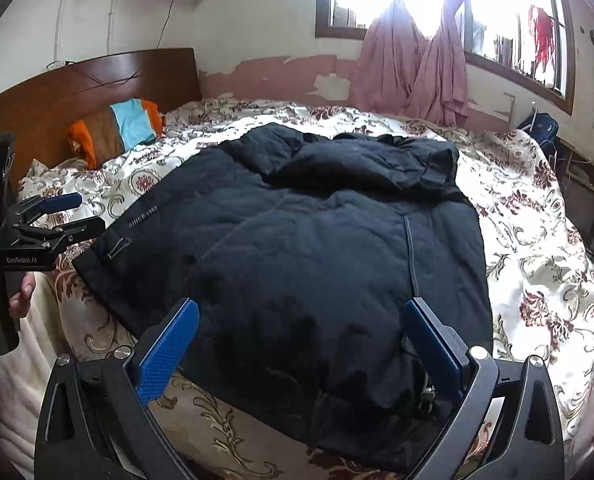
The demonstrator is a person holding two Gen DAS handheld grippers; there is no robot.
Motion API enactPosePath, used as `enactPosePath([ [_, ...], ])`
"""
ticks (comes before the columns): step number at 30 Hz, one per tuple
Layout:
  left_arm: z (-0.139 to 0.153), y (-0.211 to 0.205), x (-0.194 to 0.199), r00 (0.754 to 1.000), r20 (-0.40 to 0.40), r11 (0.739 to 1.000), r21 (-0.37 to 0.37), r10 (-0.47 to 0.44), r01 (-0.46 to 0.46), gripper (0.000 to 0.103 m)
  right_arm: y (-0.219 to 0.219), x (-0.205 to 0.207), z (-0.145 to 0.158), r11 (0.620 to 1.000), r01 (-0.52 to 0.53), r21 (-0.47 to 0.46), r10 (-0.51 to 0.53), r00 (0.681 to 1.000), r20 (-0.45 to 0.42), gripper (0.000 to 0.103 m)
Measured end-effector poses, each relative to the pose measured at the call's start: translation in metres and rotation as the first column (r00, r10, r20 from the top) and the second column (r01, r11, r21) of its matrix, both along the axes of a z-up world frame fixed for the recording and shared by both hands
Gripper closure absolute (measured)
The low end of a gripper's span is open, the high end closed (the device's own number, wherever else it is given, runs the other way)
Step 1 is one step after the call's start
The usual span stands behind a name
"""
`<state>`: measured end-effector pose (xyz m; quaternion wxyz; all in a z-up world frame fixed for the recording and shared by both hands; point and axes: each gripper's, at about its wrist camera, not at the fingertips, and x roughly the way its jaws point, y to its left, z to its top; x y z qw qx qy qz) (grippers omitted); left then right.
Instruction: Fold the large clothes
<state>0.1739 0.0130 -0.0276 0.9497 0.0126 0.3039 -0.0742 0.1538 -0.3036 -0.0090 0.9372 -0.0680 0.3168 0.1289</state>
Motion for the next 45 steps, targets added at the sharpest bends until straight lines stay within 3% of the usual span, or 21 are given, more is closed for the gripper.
enactPosePath([
  [11,-0.018,0.003,0.000,0.998,-0.058,1.000,0.017,0.000,0.001,0.000,0.005,-0.001,-0.017,0.998,-0.017,-0.063,0.014,0.999,-0.049,0.003],
  [23,-0.044,-0.005,-0.033,0.991,-0.039,0.983,0.125,-0.128,0.132,0.000,0.007,-0.004,-0.036,0.991,-0.013,-0.136,-0.001,0.995,-0.098,0.003],
  [27,-0.064,-0.015,-0.041,0.982,-0.077,0.955,0.228,-0.174,0.188,0.000,0.007,-0.005,-0.046,0.988,-0.017,-0.153,-0.004,0.991,-0.131,0.003],
  [32,-0.086,-0.025,-0.043,0.971,-0.103,0.891,0.387,-0.215,0.238,0.000,0.008,-0.005,-0.060,0.984,-0.016,-0.177,-0.013,0.987,-0.160,0.003],
  [35,-0.094,-0.028,-0.039,0.968,-0.115,0.864,0.437,-0.223,0.251,0.000,0.011,-0.006,-0.063,0.979,-0.020,-0.202,-0.012,0.988,-0.155,0.003],
  [41,-0.113,-0.033,-0.025,0.974,-0.150,0.833,0.506,-0.170,0.223,0.000,0.014,-0.009,-0.068,0.969,-0.026,-0.247,-0.010,0.989,-0.145,0.003],
  [45,-0.118,-0.044,-0.030,0.984,-0.088,0.783,0.596,-0.155,0.177,0.000,0.014,-0.013,-0.073,0.952,-0.020,-0.306,-0.019,0.992,-0.125,0.003],
])
